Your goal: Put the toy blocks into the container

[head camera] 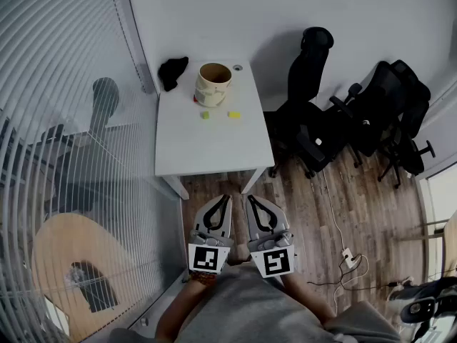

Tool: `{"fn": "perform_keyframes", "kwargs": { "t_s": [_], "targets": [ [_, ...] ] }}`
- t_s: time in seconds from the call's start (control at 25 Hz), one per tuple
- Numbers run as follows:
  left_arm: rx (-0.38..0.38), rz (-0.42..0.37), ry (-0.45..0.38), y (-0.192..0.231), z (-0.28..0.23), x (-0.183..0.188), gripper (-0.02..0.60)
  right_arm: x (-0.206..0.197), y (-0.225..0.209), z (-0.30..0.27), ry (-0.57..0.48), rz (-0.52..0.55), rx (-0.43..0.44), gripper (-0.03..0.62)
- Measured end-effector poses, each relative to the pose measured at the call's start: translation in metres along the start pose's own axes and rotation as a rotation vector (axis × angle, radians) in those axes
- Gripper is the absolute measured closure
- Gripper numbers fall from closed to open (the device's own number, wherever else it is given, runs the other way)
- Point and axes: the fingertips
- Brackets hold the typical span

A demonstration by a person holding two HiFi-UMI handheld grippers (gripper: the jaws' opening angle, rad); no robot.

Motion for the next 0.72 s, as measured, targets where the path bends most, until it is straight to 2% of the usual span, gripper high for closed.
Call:
{"fn": "perform_keyframes", "kwargs": {
  "t_s": [0.2, 0.56, 0.72],
  "targets": [
    [-0.002, 0.003, 0.006, 0.008, -0.011, 0.007, 0.558, -0.006, -0.007, -0.011, 0.027, -0.032, 0.009, 0.583],
    [0.036, -0.005, 0.026, 0.042, -0.024, 0.001, 0.558, -0.032, -0.031, -0.031, 0.079, -0.018, -0.005, 0.582],
    [0.045, -0.015, 0.045, 0.048, -0.043, -0.004, 0.558, -0.063, -0.042, -0.042, 0.154, -0.014, 0.055, 0.582]
  ]
}}
Point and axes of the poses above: the fingertips, and each gripper's own axes: z backward along the fingers, y to its left, x out of its top, and after that the axes turned 8 degrees about x, right-handed
